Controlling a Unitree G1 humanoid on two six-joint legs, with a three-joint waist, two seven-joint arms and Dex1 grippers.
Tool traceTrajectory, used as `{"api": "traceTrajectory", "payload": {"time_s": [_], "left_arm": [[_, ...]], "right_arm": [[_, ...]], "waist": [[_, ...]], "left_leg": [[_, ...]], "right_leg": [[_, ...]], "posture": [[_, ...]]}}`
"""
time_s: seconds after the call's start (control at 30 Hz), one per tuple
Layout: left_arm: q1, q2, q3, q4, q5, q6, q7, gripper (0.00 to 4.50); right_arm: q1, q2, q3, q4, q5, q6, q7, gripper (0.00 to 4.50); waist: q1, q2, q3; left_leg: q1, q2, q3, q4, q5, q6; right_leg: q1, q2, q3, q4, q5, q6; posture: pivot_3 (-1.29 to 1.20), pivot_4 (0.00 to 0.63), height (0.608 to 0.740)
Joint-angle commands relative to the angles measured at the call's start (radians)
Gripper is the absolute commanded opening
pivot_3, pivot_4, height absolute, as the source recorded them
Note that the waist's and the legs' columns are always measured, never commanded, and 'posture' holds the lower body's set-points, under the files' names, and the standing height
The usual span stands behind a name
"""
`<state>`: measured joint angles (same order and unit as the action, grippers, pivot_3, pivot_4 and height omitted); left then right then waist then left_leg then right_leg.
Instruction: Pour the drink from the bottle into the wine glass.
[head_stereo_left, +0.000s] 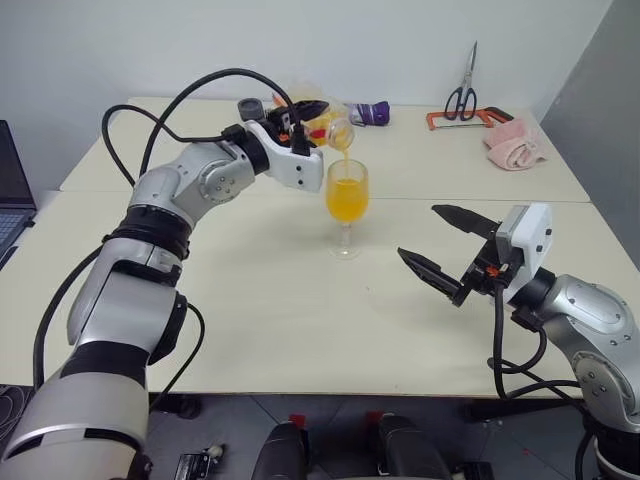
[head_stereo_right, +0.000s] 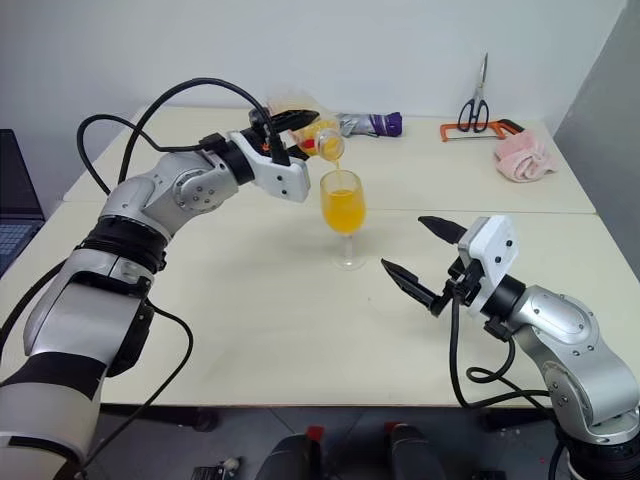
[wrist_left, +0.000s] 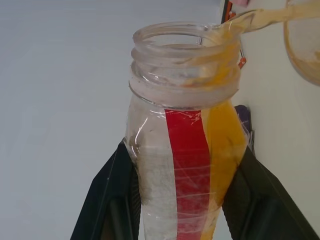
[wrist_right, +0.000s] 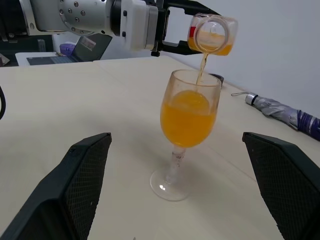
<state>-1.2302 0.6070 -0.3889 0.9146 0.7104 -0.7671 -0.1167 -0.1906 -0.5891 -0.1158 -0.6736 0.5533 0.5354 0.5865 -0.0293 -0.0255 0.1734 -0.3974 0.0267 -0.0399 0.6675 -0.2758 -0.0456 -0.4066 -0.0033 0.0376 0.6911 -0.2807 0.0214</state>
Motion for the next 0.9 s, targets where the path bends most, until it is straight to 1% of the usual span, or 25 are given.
{"api": "traceTrajectory", "payload": {"time_s": [0.03, 0.17, 0.23, 0.3, 0.33, 0.5, 0.57, 0.63, 0.73, 0.9], "left_arm": [[-0.024, -0.002, 0.032, -0.010, -0.051, 0.012, -0.007, 1.71], [-0.018, -0.007, 0.036, -0.008, -0.077, 0.023, -0.023, 1.71], [-0.010, -0.028, 0.067, 0.010, -0.147, 0.052, -0.073, 1.71], [-0.003, -0.040, 0.081, 0.016, -0.186, 0.069, -0.104, 1.71], [0.006, -0.058, 0.103, 0.019, -0.232, 0.093, -0.140, 1.71], [0.042, -0.103, 0.165, -0.002, -0.361, 0.177, -0.238, 1.71], [0.056, -0.128, 0.211, -0.017, -0.443, 0.249, -0.289, 1.71], [0.069, -0.151, 0.275, -0.038, -0.539, 0.361, -0.336, 1.71], [0.096, -0.158, 0.348, -0.084, -0.629, 0.503, -0.372, 1.71], [0.170, -0.142, 0.421, -0.191, -0.704, 0.690, -0.379, 1.71]], "right_arm": [[-0.021, -0.005, -0.002, -0.041, 0.012, -0.004, -0.008, 4.50], [-0.023, -0.002, 0.003, -0.040, 0.011, -0.005, -0.009, 4.50], [-0.024, -0.001, 0.005, -0.038, 0.010, -0.006, -0.009, 4.50], [-0.025, 0.001, 0.007, -0.036, 0.009, -0.008, -0.010, 4.50], [-0.026, 0.002, 0.009, -0.035, 0.008, -0.008, -0.011, 4.50], [-0.031, 0.007, 0.017, -0.031, 0.002, -0.016, -0.013, 4.50], [-0.038, 0.013, 0.018, -0.028, -0.002, -0.020, -0.017, 4.50], [-0.050, 0.019, 0.022, -0.029, -0.002, -0.018, -0.023, 4.50], [-0.065, 0.016, 0.039, -0.032, -0.002, -0.008, -0.020, 4.50], [-0.102, 0.004, 0.090, -0.029, 0.005, 0.019, -0.005, 4.50]], "waist": [[0.000, 0.000, 0.000], [0.000, 0.000, 0.000], [0.000, 0.000, 0.000], [0.000, 0.000, 0.000], [-0.001, 0.000, 0.000], [0.000, 0.000, 0.000], [0.000, 0.000, 0.000], [-0.001, 0.000, 0.000], [-0.003, 0.000, 0.000], [-0.004, 0.000, 0.000]], "left_leg": [[0.000, 0.000, 0.000, 0.000, 0.000, 0.000], [0.000, 0.000, 0.000, 0.000, 0.000, 0.000], [0.000, 0.000, 0.000, 0.001, 0.000, 0.000], [0.000, 0.000, 0.000, 0.001, 0.000, 0.000], [0.000, 0.000, 0.000, 0.002, 0.000, 0.000], [0.000, 0.000, 0.000, 0.004, 0.000, 0.000], [0.000, 0.000, 0.000, 0.005, 0.000, 0.000], [-0.001, 0.000, -0.001, 0.007, 0.000, 0.000], [-0.001, 0.000, -0.001, 0.009, 0.000, 0.000], [0.000, 0.001, -0.002, 0.009, 0.000, 0.000]], "right_leg": [[0.000, 0.000, 0.000, 0.000, 0.000, 0.000], [0.000, 0.000, 0.000, 0.000, 0.000, 0.000], [0.000, 0.000, 0.000, 0.001, 0.000, 0.000], [0.000, 0.000, 0.000, 0.001, 0.000, 0.000], [0.000, 0.000, 0.000, 0.001, 0.000, 0.000], [0.000, 0.000, 0.000, 0.003, 0.000, 0.000], [0.000, 0.000, 0.000, 0.004, 0.000, 0.000], [0.000, 0.001, 0.000, 0.006, 0.000, 0.000], [0.000, 0.001, 0.000, 0.007, 0.000, 0.000], [0.000, 0.002, 0.000, 0.008, 0.000, 0.000]], "posture": [[0.00, 0.150, 0.740], [0.00, 0.150, 0.740], [0.00, 0.150, 0.740], [0.00, 0.150, 0.740], [0.00, 0.150, 0.740], [0.00, 0.150, 0.740], [0.00, 0.150, 0.740], [0.00, 0.150, 0.740], [0.00, 0.150, 0.740], [0.00, 0.150, 0.740]]}}
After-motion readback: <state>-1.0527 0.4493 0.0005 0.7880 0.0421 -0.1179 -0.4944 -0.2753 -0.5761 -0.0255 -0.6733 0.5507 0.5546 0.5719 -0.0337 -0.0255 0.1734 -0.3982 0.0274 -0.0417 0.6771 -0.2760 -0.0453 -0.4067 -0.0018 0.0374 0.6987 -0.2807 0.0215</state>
